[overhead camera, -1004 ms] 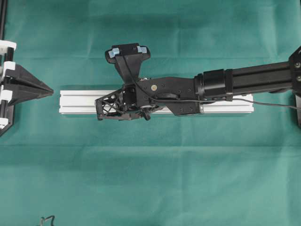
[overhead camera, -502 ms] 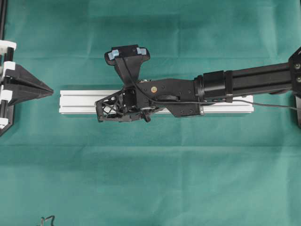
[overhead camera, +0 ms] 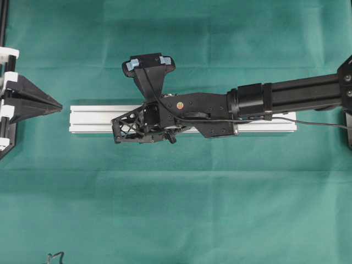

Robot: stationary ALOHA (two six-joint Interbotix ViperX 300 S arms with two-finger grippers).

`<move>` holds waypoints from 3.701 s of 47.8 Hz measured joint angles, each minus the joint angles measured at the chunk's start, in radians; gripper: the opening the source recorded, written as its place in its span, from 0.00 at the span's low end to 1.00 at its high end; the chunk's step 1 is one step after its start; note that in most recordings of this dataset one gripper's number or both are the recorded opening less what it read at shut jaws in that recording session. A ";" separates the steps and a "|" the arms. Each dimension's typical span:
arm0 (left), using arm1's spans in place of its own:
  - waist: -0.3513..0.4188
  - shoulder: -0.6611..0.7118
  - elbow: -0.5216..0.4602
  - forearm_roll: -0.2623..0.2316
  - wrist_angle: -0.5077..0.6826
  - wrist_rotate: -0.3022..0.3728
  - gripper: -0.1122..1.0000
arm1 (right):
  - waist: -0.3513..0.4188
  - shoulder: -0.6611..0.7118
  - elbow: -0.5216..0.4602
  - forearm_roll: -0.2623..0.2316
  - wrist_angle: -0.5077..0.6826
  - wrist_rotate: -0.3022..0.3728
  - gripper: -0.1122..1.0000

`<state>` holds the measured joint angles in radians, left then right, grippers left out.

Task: Hook the rubber onto the shaft.
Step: 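Pull the band around the left peg with the right gripper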

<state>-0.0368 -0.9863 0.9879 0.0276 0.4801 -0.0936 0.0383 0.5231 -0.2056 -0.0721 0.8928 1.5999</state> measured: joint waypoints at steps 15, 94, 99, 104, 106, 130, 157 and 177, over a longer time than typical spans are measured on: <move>0.000 0.000 0.000 0.000 0.000 0.000 0.10 | 0.017 0.000 0.003 -0.002 0.025 0.000 0.14; 0.000 -0.008 0.000 0.000 0.017 0.000 0.10 | 0.038 -0.072 0.147 -0.008 0.023 -0.041 0.14; 0.000 -0.008 0.000 0.000 0.017 0.000 0.10 | 0.038 -0.078 0.161 -0.008 0.025 -0.043 0.14; 0.000 -0.008 0.000 -0.002 0.017 0.000 0.10 | 0.038 -0.089 0.176 -0.008 0.025 -0.043 0.14; 0.000 -0.008 0.000 0.000 0.015 0.000 0.10 | 0.037 -0.094 0.183 -0.008 0.025 -0.043 0.14; 0.000 -0.008 0.002 0.000 0.017 0.000 0.10 | 0.038 -0.126 0.230 -0.014 0.021 -0.046 0.14; 0.000 -0.008 0.000 0.000 0.017 0.000 0.10 | 0.037 -0.126 0.232 -0.014 0.015 -0.074 0.17; 0.000 -0.008 0.002 0.000 0.017 0.000 0.10 | 0.037 -0.138 0.232 -0.041 0.015 -0.074 0.85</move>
<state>-0.0368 -0.9940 0.9894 0.0276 0.4970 -0.0936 0.0752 0.3850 0.0261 -0.1135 0.9081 1.5263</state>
